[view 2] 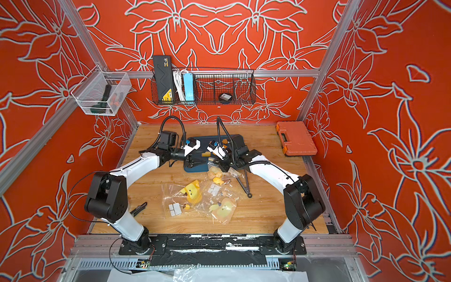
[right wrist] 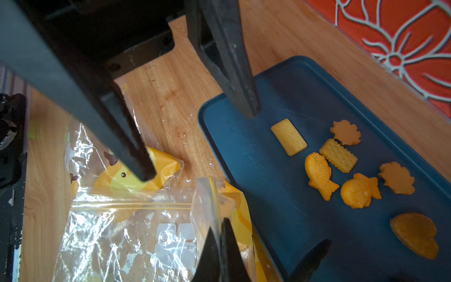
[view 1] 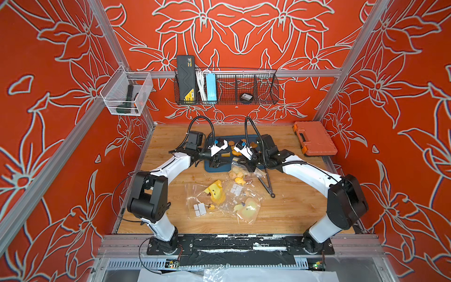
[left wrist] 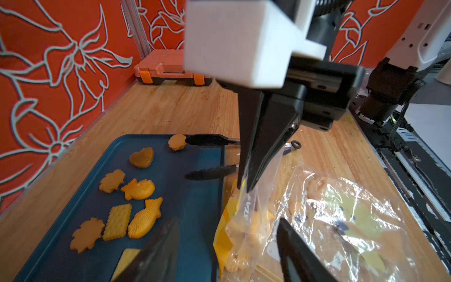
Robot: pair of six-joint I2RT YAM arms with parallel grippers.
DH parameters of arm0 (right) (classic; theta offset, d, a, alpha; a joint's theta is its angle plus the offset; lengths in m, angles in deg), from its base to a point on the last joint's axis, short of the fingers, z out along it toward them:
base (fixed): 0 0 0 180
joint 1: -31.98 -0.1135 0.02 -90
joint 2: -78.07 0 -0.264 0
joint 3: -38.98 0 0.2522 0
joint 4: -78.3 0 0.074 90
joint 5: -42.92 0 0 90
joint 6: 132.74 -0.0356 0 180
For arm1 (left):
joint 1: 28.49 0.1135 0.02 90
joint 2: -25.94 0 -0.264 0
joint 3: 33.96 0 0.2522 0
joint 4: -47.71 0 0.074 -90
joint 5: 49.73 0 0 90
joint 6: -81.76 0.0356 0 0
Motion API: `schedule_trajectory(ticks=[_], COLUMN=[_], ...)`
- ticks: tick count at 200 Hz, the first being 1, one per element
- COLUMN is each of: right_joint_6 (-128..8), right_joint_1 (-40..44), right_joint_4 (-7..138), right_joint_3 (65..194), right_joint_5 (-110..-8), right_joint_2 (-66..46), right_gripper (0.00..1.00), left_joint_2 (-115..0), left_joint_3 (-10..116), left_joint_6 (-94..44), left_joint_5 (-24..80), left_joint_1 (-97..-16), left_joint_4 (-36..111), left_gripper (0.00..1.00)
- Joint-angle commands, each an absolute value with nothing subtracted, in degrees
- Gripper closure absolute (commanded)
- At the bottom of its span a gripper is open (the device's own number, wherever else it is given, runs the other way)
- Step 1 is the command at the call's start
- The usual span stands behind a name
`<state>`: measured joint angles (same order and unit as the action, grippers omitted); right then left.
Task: Put the cookies into a resealable bag to prevent moisture
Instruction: Close the ziploc bag at the center of the board.
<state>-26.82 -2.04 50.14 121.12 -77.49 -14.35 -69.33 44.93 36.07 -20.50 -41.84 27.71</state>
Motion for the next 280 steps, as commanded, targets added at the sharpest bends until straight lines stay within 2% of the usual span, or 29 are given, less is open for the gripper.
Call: schedule_trajectory(ticks=[1, 22, 27, 51, 71, 86, 100, 117, 153, 162, 182, 193, 206, 214, 222, 243, 251, 255, 260, 265, 280], right_joint_6=[-26.44, -26.65, -26.62, -26.37, -26.12, -25.96, -25.61, -25.5, -25.47, -25.32, -25.57, -26.09, -26.61, -26.65, -26.49, -26.8, -27.34, -27.65, -27.88, -27.82, -27.06], right_joint_1=[-2.11, -2.12, -2.12, -2.1, -2.12, -2.11, -2.13, -2.12, -2.2, -2.21, -2.21, -2.2, -2.2, -2.12, -2.12, -2.13, -2.12, -2.16, -2.1, -2.07, -2.14], right_joint_4=[49.6, 49.6, 49.6, 49.02, 48.58, 48.3, 47.74, 47.33, 46.82, 46.49, 46.49, 47.22, 48.04, 48.11, 47.68, 47.24, 48.14, 48.88, 49.47, 49.55, 47.63], right_joint_3=[123.17, 123.62, 123.58, 123.93, 124.01, 123.93, 124.02, 124.02, 124.24, 124.28, 124.13, 123.58, 122.68, 122.37, 122.42, 122.5, 122.03, 121.66, 121.2, 121.04, 121.64], right_joint_5=[-80.18, -81.32, -81.5, -81.86, -81.8, -81.47, -81.23, -81.23, -81.53, -81.62, -80.93, -79.74, -78.29, -77.93, -77.76, -77.25, -76.57, -76.18, -75.73, -75.57, -76.26], right_joint_2=[-14.16, -14.3, -14.24, -14.39, -14.56, -14.65, -14.74, -14.78, -15.05, -15.2, -15.09, -14.64, -14.01, -13.74, -13.69, -13.65, -13.32, -13.11, -12.86, -12.66, -12.65], right_gripper=[1.0, 1.0, 1.0, 1.0, 1.0, 1.0, 1.0, 1.0, 1.0, 1.0, 1.0, 0.89, 0.87, 0.89, 1.0, 1.0, 0.88, 0.86, 0.89, 1.0, 1.0], left_joint_2=[-70.68, -71.87, -72.08, -72.76, -72.79, -72.65, -72.42, -72.09, -71.98, -72.0, -71.72, -71.65, -71.58, -71.54, -71.56, -71.47, -71.51, -71.45, -71.45, -71.46, -71.47], left_joint_3=[45.18, 45.51, 45.67, 46.27, 46.36, 46.42, 46.24, 46.0, 46.15, 46.16, 46.23, 46.2, 46.33, 46.33, 46.42, 46.38, 46.42, 46.42, 46.42, 46.37, 46.42], left_joint_6=[37.35, 37.2, 37.16, 37.42, 37.75, 37.85, 37.77, 37.45, 37.38, 37.38, 37.62, 37.42, 37.29, 37.34, 37.44, 37.55, 37.58, 37.62, 37.64, 37.68, 37.68], left_joint_5=[-22.75, -22.66, -22.7, -22.98, -22.94, -22.84, -22.49, -22.5, -22.52, -22.56, -22.59, -22.42, -22.64, -22.79, -22.9, -22.86, -22.76, -22.75, -22.76, -22.75, -22.75], left_joint_1=[-43.97, -45.01, -45.1, -45.1, -45.1, -45.1, -45.1, -45.1, -45.02, -44.93, -44.67, -44.41, -44.03, -43.93, -43.87, -43.87, -43.87, -43.87, -43.87, -43.87, -43.87], left_joint_4=[28.07, 28.15, 28.15, 27.79, 27.53, 27.29, 27.51, 28.03, 28.21, 28.11, 27.95, 28.06, 28.05, 27.87, 27.75, 27.61, 27.55, 27.57, 27.5, 27.46, 27.38], left_gripper=[0.34, 0.39, 0.42, 0.72, 0.83, 0.82, 0.72, 0.71, 0.88, 1.0, 1.0, 1.0, 1.0, 1.0, 1.0, 1.0, 1.0, 1.0, 1.0, 1.0, 1.0])
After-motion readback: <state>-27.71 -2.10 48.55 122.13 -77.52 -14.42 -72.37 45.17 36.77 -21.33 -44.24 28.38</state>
